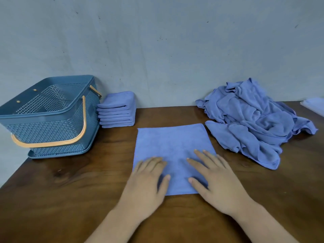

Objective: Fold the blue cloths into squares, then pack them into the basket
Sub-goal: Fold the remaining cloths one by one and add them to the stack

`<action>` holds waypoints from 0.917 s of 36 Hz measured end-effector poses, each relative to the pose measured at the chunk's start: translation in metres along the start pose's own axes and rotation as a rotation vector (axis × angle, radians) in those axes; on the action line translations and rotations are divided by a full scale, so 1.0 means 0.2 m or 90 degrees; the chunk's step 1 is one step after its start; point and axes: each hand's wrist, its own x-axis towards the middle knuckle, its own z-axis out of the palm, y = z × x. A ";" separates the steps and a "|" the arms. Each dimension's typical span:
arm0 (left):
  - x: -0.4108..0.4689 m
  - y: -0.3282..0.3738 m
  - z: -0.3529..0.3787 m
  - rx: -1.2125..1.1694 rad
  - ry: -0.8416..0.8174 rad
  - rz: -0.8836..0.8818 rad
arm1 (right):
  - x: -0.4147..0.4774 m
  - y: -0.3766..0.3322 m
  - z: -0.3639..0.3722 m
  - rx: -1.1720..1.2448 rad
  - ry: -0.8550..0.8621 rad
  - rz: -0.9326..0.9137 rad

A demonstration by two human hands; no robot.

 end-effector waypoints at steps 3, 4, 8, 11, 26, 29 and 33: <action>-0.04 0.10 0.05 -0.005 -0.100 -0.041 | -0.02 -0.13 0.05 0.029 -0.028 -0.018; -0.06 0.11 0.06 0.022 -0.127 -0.046 | -0.03 -0.14 0.06 0.022 -0.039 -0.009; -0.11 0.09 0.03 0.058 -0.166 -0.061 | -0.05 -0.12 0.06 0.027 -0.084 0.028; -0.15 0.08 0.02 0.088 -0.175 -0.096 | -0.08 -0.13 0.05 0.023 -0.117 0.042; -0.18 0.06 0.04 -0.039 0.034 0.105 | -0.15 -0.05 0.12 0.135 0.193 0.029; -0.18 0.07 0.05 -0.054 0.009 0.159 | -0.15 -0.07 0.11 0.170 0.184 -0.037; -0.17 0.07 0.06 -0.057 0.005 0.133 | -0.18 -0.09 0.11 0.199 0.171 -0.042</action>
